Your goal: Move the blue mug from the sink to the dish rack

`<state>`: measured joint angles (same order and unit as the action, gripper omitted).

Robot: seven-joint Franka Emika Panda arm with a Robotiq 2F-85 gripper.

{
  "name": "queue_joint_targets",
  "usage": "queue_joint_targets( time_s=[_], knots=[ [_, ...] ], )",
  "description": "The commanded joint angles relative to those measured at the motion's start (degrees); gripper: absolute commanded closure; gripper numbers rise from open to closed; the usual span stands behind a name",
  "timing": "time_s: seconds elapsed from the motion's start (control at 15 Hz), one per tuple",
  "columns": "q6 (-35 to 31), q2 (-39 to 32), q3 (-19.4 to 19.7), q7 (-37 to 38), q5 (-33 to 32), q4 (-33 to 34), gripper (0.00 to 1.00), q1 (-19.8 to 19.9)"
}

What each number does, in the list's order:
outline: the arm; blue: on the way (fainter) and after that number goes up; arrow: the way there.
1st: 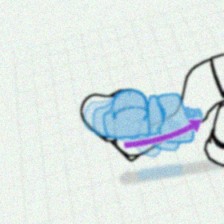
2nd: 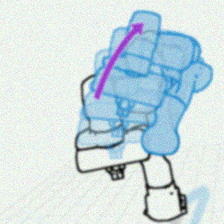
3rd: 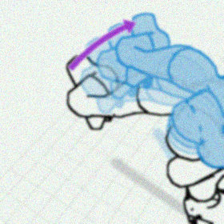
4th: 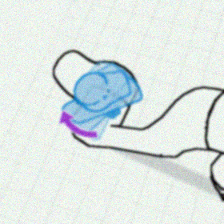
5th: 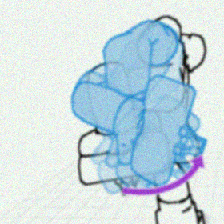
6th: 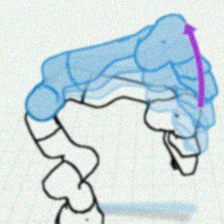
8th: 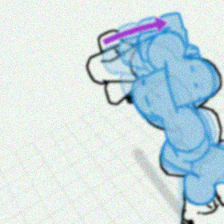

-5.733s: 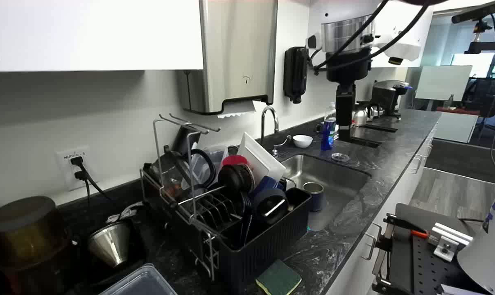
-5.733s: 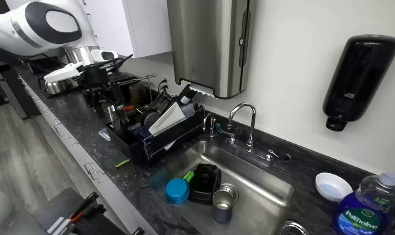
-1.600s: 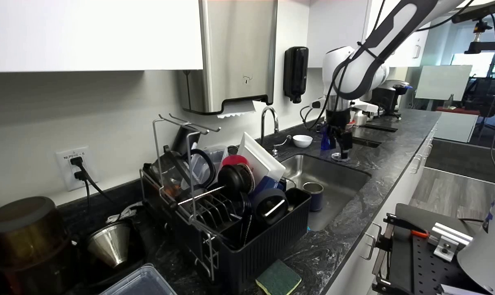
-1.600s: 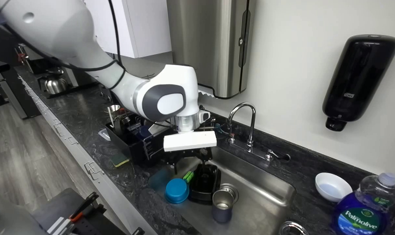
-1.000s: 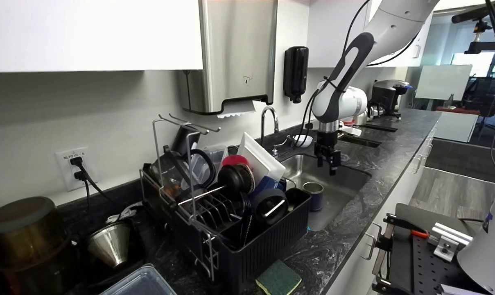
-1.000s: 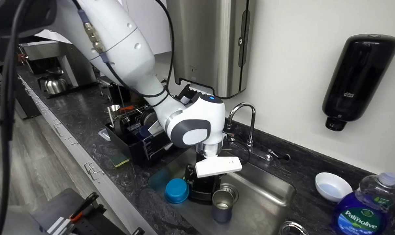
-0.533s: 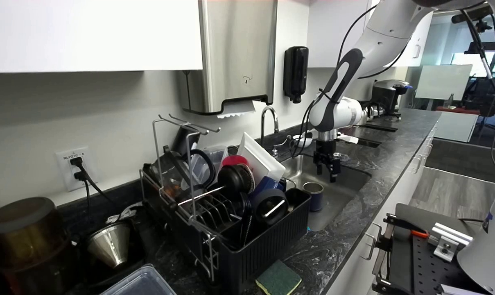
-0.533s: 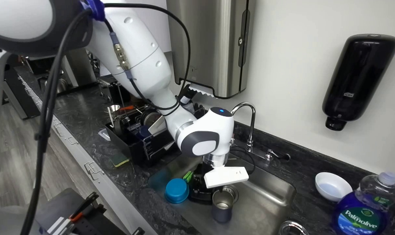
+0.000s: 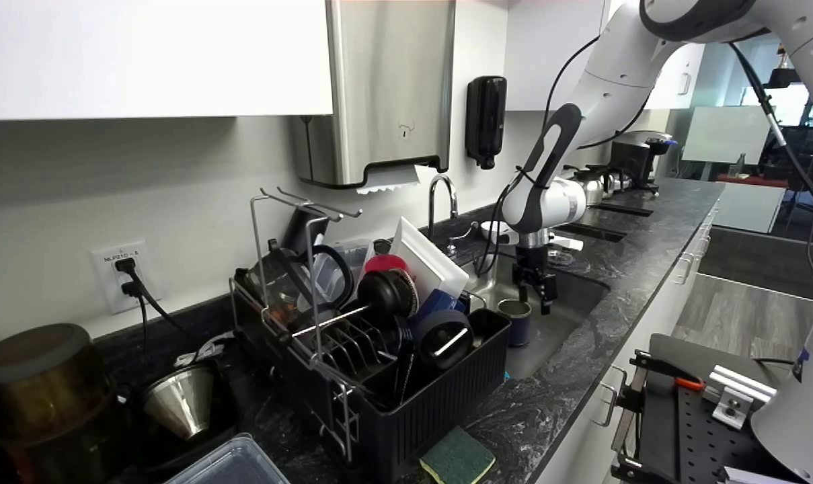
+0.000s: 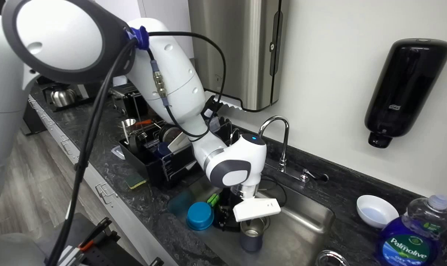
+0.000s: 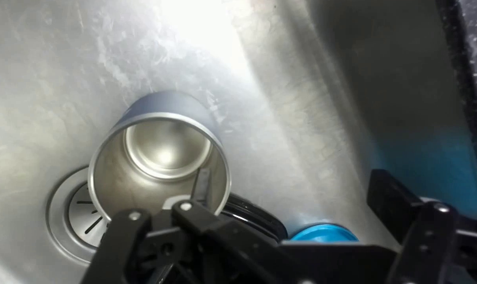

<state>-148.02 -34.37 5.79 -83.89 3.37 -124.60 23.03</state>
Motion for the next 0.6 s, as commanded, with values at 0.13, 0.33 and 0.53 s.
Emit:
queue_joint_targets(
  time_s=[0.13, 0.33, 0.53],
  knots=[
    [-0.4, -3.5, -1.7, -1.8, -1.9, 2.9, 0.00, 1.6],
    [-1.0, -4.4, -1.5, -1.8, -3.4, 3.8, 0.00, 1.5],
    [-1.9, -4.9, -1.1, -2.0, -5.4, 4.4, 0.00, 1.4]
  ],
)
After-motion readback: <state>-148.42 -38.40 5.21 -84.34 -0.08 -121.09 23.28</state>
